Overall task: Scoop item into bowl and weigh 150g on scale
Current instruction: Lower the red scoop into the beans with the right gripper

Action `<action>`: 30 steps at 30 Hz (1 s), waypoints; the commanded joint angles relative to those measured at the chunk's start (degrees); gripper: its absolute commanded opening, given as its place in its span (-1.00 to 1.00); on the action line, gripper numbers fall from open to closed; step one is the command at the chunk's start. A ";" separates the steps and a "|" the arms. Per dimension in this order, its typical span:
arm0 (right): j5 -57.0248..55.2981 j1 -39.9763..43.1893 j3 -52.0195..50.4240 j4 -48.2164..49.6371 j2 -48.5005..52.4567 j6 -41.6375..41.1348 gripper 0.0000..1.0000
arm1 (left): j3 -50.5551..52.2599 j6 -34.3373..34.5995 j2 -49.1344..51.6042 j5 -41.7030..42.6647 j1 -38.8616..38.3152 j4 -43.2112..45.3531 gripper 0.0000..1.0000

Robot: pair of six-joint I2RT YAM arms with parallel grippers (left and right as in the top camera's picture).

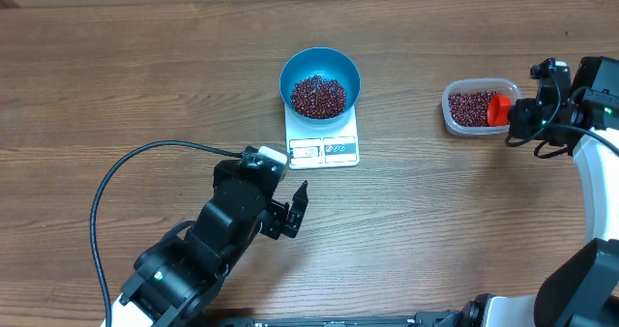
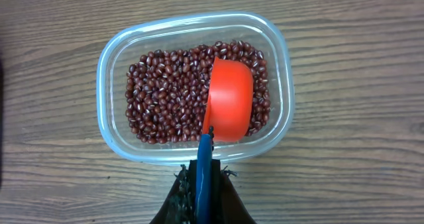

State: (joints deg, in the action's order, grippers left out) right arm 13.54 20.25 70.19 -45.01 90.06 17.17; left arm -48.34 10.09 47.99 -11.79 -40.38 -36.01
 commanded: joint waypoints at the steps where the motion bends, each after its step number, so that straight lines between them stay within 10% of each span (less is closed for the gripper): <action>1: 0.44 -0.04 1.88 1.03 0.46 1.38 -0.93 | 0.31 -1.07 0.55 -0.22 0.24 0.17 0.99; 30: 6.84 -0.07 1.81 1.18 7.15 1.36 -0.93 | 0.31 -1.07 16.11 -0.20 0.24 0.02 0.99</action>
State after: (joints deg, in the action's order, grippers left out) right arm 19.09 20.25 70.89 -43.53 96.07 18.09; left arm -48.34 10.09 62.35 -11.79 -40.38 -36.03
